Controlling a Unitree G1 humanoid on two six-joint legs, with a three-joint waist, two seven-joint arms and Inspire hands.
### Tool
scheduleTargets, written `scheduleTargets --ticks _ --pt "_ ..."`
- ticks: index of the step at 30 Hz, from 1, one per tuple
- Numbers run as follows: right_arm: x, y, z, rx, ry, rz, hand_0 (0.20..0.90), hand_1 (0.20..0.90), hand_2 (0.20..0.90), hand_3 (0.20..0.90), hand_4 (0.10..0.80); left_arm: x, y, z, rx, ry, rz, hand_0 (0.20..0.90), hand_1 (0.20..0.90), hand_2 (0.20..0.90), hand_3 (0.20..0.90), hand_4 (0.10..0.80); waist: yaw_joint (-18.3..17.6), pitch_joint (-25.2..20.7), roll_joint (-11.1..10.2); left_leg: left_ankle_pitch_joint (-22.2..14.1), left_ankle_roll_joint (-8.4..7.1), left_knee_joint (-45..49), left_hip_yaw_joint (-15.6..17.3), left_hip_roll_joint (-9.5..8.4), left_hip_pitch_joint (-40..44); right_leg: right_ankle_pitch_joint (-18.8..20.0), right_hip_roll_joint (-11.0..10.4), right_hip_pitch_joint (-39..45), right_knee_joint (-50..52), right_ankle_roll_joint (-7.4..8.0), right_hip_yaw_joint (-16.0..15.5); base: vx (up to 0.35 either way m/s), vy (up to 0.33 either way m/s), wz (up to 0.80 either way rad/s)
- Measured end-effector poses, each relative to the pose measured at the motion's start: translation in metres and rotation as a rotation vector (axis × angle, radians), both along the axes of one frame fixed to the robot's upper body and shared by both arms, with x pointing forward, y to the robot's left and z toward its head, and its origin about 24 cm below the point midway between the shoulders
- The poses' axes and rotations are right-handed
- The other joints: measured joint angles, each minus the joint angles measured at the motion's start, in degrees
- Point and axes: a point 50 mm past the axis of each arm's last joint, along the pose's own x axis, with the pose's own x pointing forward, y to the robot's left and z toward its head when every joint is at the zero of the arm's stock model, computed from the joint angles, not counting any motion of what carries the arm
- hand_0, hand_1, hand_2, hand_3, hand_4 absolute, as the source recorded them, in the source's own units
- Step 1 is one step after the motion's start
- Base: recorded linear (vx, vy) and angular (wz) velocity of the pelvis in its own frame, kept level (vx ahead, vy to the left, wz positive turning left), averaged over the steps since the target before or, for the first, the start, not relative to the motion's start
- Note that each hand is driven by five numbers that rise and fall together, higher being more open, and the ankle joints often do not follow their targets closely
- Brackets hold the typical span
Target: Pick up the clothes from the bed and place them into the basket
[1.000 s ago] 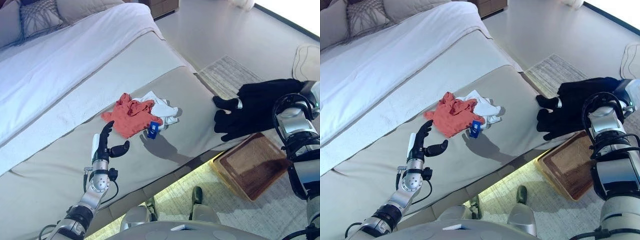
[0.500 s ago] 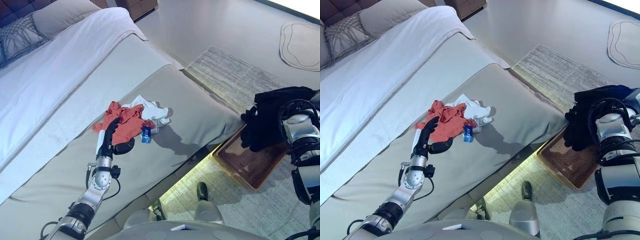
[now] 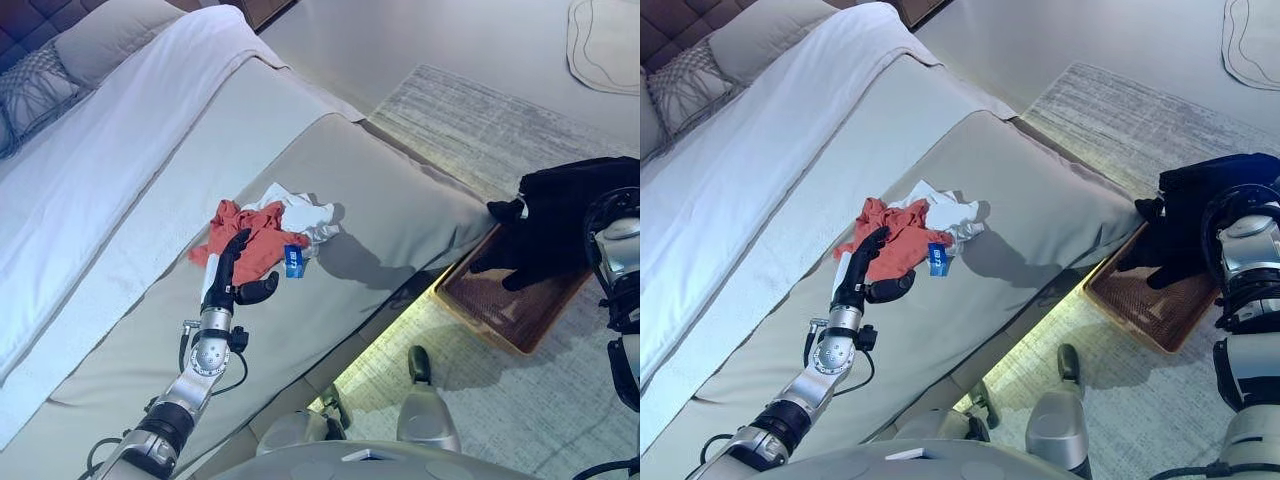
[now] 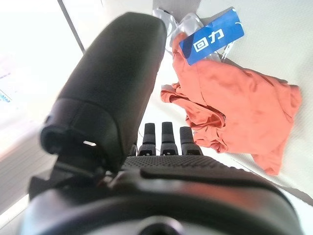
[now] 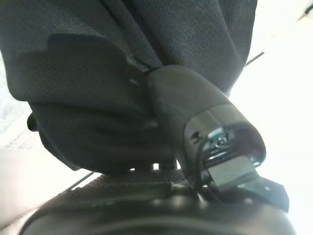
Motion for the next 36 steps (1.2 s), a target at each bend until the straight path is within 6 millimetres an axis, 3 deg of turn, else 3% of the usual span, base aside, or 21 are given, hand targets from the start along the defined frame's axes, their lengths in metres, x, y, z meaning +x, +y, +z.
scheduleTargets --ticks 9,13,14,15,36 --pt "-0.028 -0.016 -0.047 0.055 0.176 -0.091 0.3 0.3 0.3 0.2 0.1 0.001 -0.002 0.003 -0.01 -0.019 -0.015 0.9 0.9 0.9 0.9 0.8 0.36 0.19 0.34 0.07 -0.05 0.02 -0.06 -0.08 0.07 0.01 -0.15 0.32 0.27 -0.01 -0.43 0.004 -0.024 0.01" --pt "-0.032 -0.015 -0.059 0.087 0.212 -0.099 0.371 0.371 0.371 0.282 0.182 0.002 -0.003 0.003 -0.012 -0.018 -0.032 0.9 0.9 0.9 0.9 0.8 0.25 0.21 0.31 0.07 -0.06 0.01 -0.12 -0.04 0.85 -0.02 -0.13 1.06 0.25 0.01 -0.49 -0.014 -0.01 0.0" --pt "-0.032 -0.016 -0.06 0.088 0.213 -0.099 0.467 0.467 0.467 0.395 0.295 0.003 -0.004 0.004 -0.012 -0.022 -0.034 0.9 0.9 0.9 0.9 0.8 0.33 0.23 0.32 0.06 -0.06 0.0 -0.15 -0.02 0.76 -0.07 -0.13 1.0 0.08 0.06 -0.51 -0.04 -0.005 0.04" --pt "-0.033 -0.016 -0.06 0.088 0.214 -0.1 0.9 0.9 0.9 0.9 0.8 0.004 -0.004 0.006 -0.012 -0.027 -0.038 0.9 0.9 0.9 0.9 0.8 0.34 0.4 0.34 0.06 -0.06 0.0 -0.33 0.01 0.67 -0.08 -0.12 1.0 0.0 0.07 -0.63 -0.036 -0.001 0.06" --pt "-0.034 -0.018 -0.06 0.082 0.177 -0.113 0.9 0.9 0.9 0.9 0.8 0.007 -0.012 0.007 -0.005 -0.03 -0.08 0.9 0.9 0.9 0.9 0.8 0.76 0.62 0.86 0.11 -0.17 0.0 -0.76 -0.05 0.61 -0.06 -0.25 1.23 0.02 0.06 -1.18 -0.004 0.0 0.01"
